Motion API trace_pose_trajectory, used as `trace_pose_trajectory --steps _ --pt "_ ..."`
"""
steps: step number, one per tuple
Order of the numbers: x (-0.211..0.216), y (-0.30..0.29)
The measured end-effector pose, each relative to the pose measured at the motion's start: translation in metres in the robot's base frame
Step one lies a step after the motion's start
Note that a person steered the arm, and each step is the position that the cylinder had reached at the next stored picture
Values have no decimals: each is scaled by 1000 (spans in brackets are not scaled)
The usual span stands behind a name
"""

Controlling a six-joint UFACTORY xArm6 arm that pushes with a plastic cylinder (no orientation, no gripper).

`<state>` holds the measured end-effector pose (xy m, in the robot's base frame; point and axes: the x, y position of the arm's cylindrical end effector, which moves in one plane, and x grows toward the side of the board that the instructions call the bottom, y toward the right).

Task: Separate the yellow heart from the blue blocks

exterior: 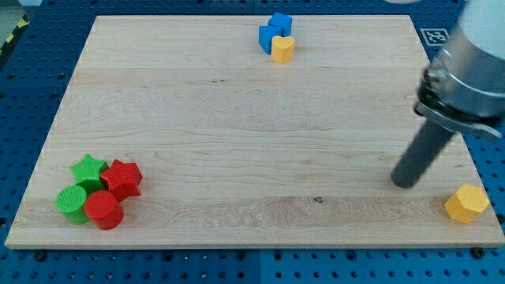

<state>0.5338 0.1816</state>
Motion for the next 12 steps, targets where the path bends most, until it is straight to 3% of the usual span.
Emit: trace_pose_trajectory --steps 2,5,6,8,10,12 --pt "-61 -41" --pt "-214 -23" --pt "-253 -57" --pt "-266 -101" --pt "-234 -118" --pt "-242 -145"
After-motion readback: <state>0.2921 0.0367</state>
